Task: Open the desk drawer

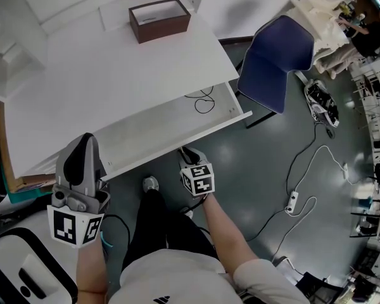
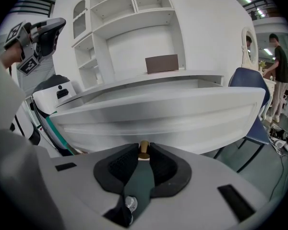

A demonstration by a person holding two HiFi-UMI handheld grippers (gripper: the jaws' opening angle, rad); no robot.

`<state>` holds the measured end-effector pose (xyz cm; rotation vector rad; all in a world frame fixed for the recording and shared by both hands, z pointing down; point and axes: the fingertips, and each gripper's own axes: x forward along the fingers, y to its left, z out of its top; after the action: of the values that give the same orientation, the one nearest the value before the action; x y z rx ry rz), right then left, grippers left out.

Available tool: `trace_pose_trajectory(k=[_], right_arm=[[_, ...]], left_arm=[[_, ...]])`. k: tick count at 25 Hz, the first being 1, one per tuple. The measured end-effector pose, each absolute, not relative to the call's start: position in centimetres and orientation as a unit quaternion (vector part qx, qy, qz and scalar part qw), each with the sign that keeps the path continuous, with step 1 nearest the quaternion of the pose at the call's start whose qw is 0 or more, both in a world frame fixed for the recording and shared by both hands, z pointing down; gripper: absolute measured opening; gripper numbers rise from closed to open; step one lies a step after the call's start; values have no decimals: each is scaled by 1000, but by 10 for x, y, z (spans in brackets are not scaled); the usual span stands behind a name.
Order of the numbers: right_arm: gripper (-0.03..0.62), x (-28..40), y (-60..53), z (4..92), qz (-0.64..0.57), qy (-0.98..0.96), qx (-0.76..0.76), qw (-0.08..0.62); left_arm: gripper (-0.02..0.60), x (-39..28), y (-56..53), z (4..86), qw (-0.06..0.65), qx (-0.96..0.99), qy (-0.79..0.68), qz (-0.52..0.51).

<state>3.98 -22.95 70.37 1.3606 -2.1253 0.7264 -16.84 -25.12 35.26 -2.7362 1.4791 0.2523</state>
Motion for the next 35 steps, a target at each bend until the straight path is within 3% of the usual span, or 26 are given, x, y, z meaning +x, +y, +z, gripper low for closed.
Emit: trace_pose_trajectory(k=[35], right_arm=[[74,56,-175,707,274,-784,492,261]], left_arm=[[5,-163,-200,337,25,-863,496,88]])
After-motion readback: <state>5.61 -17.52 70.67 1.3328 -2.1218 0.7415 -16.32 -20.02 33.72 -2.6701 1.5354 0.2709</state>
